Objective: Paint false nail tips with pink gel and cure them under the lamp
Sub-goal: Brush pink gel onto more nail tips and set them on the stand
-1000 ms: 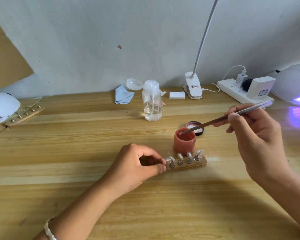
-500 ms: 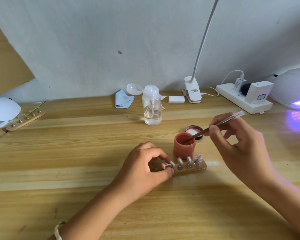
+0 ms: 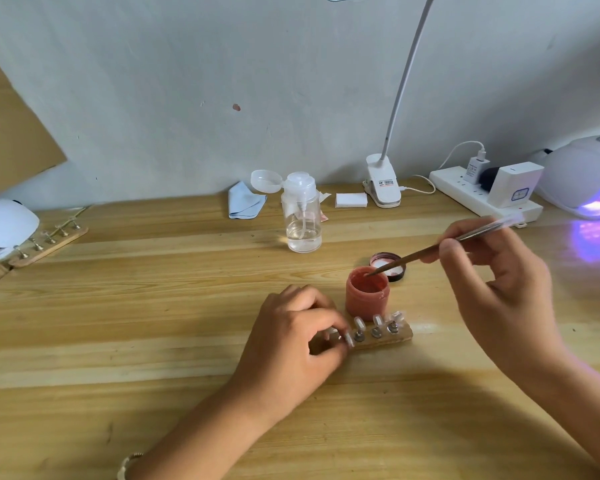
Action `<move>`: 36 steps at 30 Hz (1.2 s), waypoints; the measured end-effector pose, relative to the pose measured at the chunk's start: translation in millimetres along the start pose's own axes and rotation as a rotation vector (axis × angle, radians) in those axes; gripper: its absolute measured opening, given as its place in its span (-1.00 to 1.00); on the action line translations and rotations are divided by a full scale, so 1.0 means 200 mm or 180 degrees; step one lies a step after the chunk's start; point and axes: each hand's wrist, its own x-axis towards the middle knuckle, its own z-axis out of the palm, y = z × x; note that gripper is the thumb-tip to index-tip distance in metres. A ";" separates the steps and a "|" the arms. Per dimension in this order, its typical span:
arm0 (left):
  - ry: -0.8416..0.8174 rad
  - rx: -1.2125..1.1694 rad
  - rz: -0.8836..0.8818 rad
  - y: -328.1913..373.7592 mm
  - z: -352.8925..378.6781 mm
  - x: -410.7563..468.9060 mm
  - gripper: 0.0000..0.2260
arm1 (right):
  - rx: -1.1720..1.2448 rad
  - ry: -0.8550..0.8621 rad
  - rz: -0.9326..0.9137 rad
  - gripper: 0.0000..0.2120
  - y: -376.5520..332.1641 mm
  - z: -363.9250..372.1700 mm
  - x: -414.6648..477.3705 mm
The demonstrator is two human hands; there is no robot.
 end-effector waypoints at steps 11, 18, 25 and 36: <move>0.0565 -0.1154 -0.0520 0.00 -0.06 -0.01 -0.89 | 0.1352 -0.0103 0.0068 -0.88 -0.01 -0.01 -0.02; 0.0577 -0.1428 -0.0652 -0.01 -0.07 0.00 -0.87 | 0.1546 -0.0534 -0.0035 -0.92 -0.05 0.01 -0.05; 0.0582 -0.1454 -0.0645 -0.01 -0.07 0.00 -0.88 | 0.1469 -0.0549 0.0036 -0.84 -0.04 0.02 -0.06; 0.0628 -0.1412 -0.0563 -0.02 -0.07 0.01 -0.88 | 0.1552 -0.0404 0.0046 -0.94 -0.05 0.01 -0.05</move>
